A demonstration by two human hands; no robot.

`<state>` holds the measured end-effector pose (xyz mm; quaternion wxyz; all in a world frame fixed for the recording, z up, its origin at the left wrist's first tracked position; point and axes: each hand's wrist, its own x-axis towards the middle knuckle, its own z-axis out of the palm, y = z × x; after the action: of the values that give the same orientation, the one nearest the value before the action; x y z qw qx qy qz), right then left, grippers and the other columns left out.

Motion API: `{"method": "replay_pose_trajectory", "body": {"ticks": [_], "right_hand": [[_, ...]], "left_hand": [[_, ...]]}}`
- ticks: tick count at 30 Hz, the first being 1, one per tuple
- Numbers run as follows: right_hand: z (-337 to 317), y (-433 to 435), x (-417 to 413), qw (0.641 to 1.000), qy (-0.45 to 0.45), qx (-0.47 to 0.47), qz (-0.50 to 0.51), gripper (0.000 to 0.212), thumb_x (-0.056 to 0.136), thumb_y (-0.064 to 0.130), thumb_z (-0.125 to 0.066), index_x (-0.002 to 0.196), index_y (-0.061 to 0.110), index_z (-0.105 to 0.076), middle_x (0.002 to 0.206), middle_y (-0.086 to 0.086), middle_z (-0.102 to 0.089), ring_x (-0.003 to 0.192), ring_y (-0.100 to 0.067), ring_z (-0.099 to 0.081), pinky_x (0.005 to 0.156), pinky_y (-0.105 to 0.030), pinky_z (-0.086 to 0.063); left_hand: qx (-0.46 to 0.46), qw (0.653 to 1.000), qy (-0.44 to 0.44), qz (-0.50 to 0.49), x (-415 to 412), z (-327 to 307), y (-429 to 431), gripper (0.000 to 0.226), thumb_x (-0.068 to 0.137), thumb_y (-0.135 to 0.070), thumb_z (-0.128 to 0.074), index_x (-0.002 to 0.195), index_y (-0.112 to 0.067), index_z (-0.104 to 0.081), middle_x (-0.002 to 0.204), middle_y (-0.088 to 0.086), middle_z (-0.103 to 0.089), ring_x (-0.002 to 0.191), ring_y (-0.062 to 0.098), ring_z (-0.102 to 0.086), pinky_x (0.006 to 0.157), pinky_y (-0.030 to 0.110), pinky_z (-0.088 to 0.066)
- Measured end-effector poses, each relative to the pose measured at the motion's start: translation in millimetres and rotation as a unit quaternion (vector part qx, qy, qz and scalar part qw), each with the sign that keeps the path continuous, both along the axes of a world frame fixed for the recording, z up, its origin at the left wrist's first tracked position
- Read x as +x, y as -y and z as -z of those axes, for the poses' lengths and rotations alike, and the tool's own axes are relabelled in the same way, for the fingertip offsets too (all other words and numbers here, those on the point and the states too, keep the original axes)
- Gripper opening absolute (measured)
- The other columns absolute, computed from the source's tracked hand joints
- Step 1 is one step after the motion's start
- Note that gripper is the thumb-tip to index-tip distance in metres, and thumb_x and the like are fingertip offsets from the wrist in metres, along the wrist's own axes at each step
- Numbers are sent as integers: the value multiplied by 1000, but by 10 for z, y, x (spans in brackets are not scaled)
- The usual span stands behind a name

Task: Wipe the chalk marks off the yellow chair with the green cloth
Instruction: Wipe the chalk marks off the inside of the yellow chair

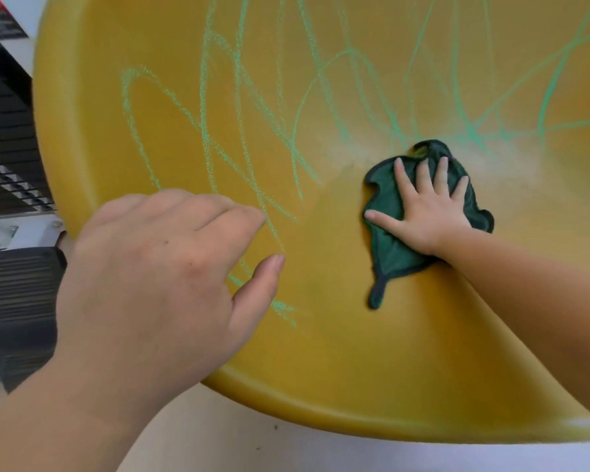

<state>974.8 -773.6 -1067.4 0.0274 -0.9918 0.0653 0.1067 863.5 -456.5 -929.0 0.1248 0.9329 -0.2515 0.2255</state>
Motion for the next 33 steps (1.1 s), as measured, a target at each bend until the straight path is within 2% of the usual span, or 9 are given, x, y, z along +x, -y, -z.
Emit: {"method": "replay_pose_trajectory", "body": {"ticks": [4,8,10,15,19,24,28,30,33], "right_hand": [[11,-670,-311,988,1,69,-142,105,71,97,7,155,36,24,170,-9,11,152,-31,25,122,-61,8],[-275,-1096,-1136,910,-49,238,-336,65,101,66,-12,156,45,16,169,7,16,150,-10,30,122,-41,19],[-302,-935,-1286,892,-98,243,-369,58,104,60,-16,153,53,15,167,13,18,148,-6,33,120,-36,23],[12,-127,-498,989,-20,-5,-143,86,74,96,6,146,57,29,171,-6,9,152,-34,26,121,-62,11],[-1,-74,98,1000,9,-3,29,110,66,103,1,156,43,21,170,-11,8,152,-43,19,117,-71,7],[-52,-991,-447,977,10,125,-173,92,84,80,-2,160,30,15,169,-6,14,152,-26,26,123,-56,12],[-239,-1006,-1231,916,-69,209,-335,69,100,67,-13,155,43,22,165,7,27,146,-8,38,119,-38,23],[-132,-657,-1122,937,-58,127,-320,74,89,83,-6,148,55,28,166,6,22,146,-14,39,120,-44,23],[36,-95,-444,986,-22,10,-164,98,67,102,2,146,53,32,170,-6,12,150,-30,32,120,-61,14]], "left_hand": [[76,997,8,-9,19,-61,-119,35,92,-42,-59,102,-12,-74,95,7,-74,84,35,-70,69,49,-50],[94,995,15,-8,31,-67,-118,32,94,-39,-56,103,-13,-72,99,7,-74,86,36,-68,70,51,-50],[82,996,32,3,31,-48,-132,29,95,-35,-56,104,-13,-73,102,6,-74,89,35,-70,73,52,-50],[79,996,45,15,16,-31,-147,27,94,-34,-58,104,-15,-76,105,3,-75,96,33,-70,85,52,-49],[85,996,39,0,-8,-39,-142,29,94,-36,-58,104,-16,-76,104,3,-75,96,32,-70,85,50,-49],[75,997,18,-2,-15,-86,-109,39,95,-46,-55,105,-15,-76,104,4,-75,97,32,-70,82,49,-49],[68,997,24,7,-14,-90,-94,39,96,-44,-55,105,-13,-76,104,6,-75,96,33,-70,81,51,-49],[69,997,31,7,-6,-68,-100,36,95,-40,-56,105,-13,-76,104,5,-75,96,33,-71,81,51,-49],[66,997,40,-2,-7,-37,-113,28,93,-34,-59,103,-15,-77,104,2,-75,96,32,-71,83,51,-49]]}}
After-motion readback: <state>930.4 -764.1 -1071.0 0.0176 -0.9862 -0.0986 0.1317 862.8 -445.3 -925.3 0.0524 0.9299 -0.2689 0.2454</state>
